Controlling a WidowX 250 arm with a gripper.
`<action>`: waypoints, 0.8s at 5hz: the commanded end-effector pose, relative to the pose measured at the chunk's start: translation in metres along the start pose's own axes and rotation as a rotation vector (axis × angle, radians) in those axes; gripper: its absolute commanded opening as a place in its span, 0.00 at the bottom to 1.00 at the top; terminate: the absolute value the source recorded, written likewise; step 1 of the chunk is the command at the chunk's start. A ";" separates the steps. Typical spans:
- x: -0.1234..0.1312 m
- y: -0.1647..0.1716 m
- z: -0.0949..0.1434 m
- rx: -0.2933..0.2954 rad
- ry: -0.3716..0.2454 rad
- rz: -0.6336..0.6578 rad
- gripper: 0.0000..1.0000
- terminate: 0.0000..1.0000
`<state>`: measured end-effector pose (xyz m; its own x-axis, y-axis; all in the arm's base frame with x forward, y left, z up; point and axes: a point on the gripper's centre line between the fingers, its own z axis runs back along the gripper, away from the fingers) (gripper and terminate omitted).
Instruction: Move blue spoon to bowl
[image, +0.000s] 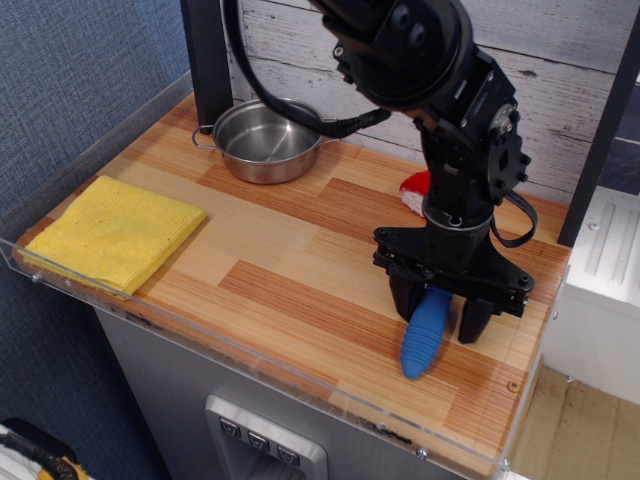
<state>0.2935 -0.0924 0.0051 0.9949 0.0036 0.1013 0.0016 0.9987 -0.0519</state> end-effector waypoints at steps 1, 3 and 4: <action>-0.006 0.005 0.022 -0.032 0.004 -0.004 0.00 0.00; -0.005 0.001 0.036 -0.018 -0.026 0.004 0.00 0.00; -0.002 0.004 0.049 -0.006 -0.064 0.065 0.00 0.00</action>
<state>0.2818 -0.0829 0.0385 0.9903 0.0888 0.1069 -0.0843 0.9954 -0.0462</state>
